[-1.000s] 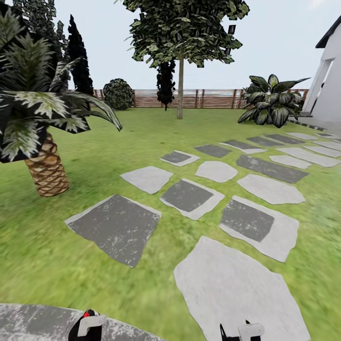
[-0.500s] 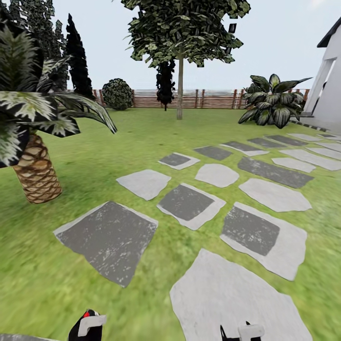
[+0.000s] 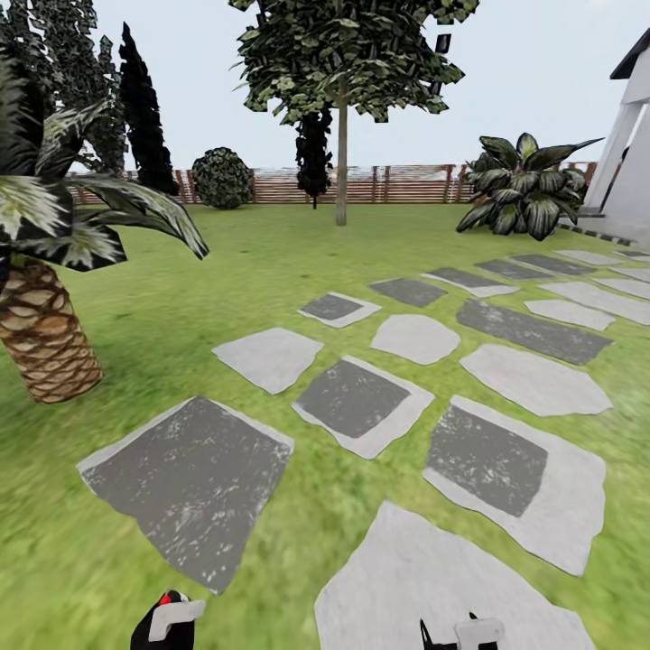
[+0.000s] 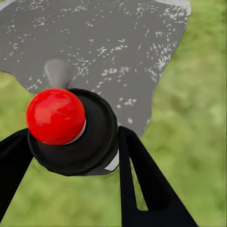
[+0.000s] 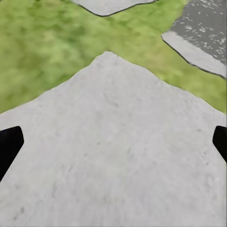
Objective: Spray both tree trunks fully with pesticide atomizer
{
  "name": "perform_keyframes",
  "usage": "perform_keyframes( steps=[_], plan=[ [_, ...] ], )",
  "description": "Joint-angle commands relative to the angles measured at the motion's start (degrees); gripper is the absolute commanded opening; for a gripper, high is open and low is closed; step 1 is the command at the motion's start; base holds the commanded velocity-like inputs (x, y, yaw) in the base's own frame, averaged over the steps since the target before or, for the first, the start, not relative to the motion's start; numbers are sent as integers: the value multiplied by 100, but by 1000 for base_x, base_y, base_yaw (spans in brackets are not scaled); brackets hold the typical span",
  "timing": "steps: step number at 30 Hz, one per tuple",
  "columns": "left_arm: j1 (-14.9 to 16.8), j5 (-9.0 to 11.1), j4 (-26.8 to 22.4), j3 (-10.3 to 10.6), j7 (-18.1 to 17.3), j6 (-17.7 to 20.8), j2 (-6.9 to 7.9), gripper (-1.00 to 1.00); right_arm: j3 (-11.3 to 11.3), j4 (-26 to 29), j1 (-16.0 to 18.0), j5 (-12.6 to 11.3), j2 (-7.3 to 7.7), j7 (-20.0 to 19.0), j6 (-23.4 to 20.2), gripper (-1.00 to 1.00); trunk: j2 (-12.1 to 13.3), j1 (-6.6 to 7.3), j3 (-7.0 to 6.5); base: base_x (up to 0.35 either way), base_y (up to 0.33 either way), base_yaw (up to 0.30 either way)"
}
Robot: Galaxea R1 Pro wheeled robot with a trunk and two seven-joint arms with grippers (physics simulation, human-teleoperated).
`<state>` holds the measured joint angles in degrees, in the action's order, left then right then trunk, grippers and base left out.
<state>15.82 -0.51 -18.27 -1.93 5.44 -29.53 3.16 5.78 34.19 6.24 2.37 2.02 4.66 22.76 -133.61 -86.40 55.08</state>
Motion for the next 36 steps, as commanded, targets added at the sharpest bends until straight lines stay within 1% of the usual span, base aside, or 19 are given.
perform_keyframes(
  steps=[1,13,36],
  plan=[
    [0,-1,-1,0,0,0,0,-100,-2,0,0,0,0,0,0,100,0,0,0,338,-72,0],
    [0,-17,-1,0,1,0,-1,-100,-2,-6,0,0,0,0,-5,100,0,0,0,339,-72,0],
    [0,10,-1,-9,1,0,12,-100,2,-16,0,11,0,-1,-6,100,0,0,0,339,-72,0]
  ],
)
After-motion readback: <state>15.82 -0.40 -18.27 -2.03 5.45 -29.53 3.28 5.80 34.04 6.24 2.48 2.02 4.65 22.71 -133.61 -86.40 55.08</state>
